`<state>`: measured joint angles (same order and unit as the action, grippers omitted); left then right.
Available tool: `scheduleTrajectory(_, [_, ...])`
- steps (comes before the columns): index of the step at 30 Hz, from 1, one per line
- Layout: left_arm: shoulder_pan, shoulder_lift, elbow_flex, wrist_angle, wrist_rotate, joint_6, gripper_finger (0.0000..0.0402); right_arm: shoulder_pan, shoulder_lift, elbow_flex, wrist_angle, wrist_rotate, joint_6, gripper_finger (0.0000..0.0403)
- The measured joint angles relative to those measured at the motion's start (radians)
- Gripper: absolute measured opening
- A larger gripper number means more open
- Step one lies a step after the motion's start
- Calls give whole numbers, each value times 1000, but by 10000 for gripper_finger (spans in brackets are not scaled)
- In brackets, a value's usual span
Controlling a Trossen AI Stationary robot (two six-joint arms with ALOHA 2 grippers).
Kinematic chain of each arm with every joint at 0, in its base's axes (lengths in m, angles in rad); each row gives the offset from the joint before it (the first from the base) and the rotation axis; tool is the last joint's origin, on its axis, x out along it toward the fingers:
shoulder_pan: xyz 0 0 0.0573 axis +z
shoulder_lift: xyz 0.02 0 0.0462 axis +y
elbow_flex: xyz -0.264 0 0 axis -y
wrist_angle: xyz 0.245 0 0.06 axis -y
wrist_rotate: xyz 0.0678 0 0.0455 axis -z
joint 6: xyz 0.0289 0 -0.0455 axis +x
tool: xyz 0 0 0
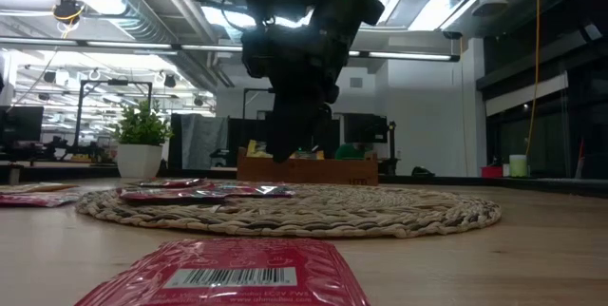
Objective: Pick & Place Tea
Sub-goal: Put the red tea bag into the right of the wooden organizer
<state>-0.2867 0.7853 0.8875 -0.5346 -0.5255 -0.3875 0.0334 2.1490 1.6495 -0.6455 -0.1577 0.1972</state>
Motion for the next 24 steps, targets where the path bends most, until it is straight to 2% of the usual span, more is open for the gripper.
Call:
scheduleTrajectory(19, [0,3,0,3,-34,-20,136,-5,97,6,28,34,-24,153])
scheduleTrajectory(21, [0,3,0,3,-35,-20,136,-5,97,5,28,35,-24,136])
scheduleTrajectory(24, [0,3,1,3,-41,-11,136,-6,98,4,27,41,-19,80])
